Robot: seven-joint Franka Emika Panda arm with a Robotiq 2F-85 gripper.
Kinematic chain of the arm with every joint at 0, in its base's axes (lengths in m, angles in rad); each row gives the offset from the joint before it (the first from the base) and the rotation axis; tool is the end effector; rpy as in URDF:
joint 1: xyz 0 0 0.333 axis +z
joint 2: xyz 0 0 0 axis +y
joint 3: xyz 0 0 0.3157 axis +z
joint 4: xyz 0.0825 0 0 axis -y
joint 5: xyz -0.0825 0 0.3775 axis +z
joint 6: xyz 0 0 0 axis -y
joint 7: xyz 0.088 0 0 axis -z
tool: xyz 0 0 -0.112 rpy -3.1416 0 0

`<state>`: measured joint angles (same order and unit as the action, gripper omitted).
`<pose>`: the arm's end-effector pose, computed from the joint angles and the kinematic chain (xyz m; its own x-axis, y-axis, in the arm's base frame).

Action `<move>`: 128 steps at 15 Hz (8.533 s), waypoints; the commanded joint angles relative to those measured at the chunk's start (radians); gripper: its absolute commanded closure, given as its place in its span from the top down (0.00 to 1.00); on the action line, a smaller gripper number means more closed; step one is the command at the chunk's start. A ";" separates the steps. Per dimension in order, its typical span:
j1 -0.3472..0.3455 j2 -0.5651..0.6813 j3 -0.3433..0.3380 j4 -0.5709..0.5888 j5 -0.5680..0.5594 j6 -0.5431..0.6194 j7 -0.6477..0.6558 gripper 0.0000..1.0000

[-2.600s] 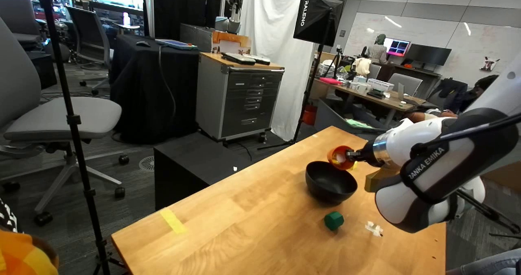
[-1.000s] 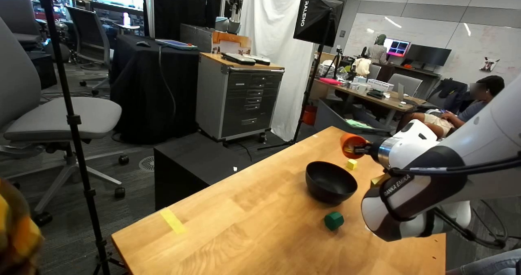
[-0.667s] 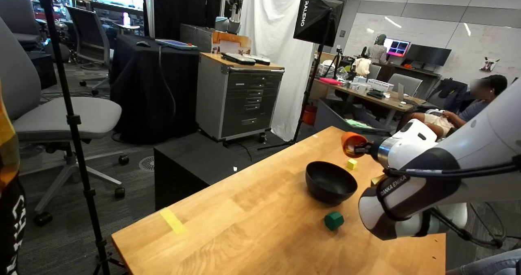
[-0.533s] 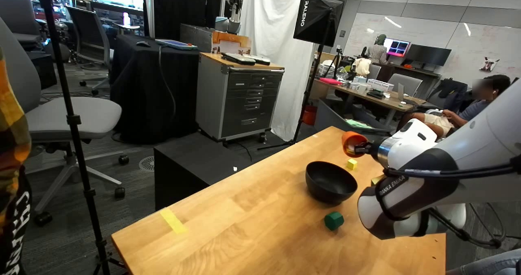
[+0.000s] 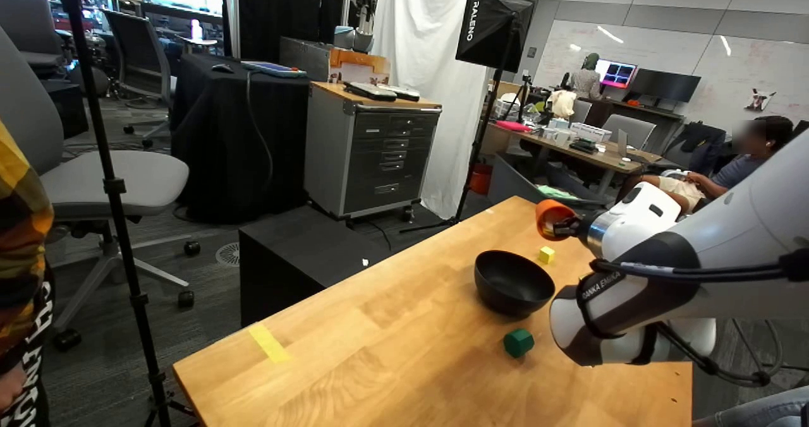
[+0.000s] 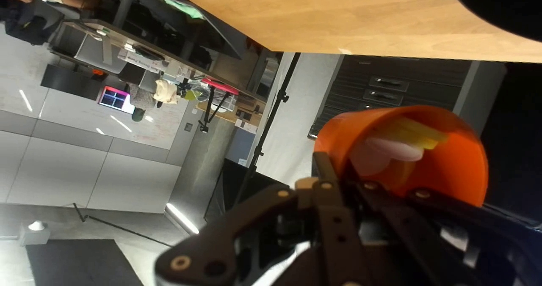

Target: Pour the contents in the orange cup into the black bowl

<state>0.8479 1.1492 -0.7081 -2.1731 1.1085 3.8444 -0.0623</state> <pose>0.5189 -0.0459 0.1450 0.4613 0.0746 0.8841 -0.5937 -0.7145 0.3701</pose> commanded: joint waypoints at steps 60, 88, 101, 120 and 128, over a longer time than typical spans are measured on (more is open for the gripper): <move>-0.214 -0.017 0.174 0.154 0.042 0.400 -0.263 0.05; -0.758 -0.412 0.633 0.081 -0.244 0.221 -0.012 0.05; -0.882 -0.724 0.647 -0.139 -0.505 -0.204 0.176 0.05; -1.411 -0.932 1.054 -0.216 -0.490 -0.843 0.036 0.05; -1.494 -0.949 0.992 -0.255 -0.505 -0.982 0.011 0.06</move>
<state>-0.6130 0.2462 0.3047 -2.3993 0.6164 2.9373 -0.0291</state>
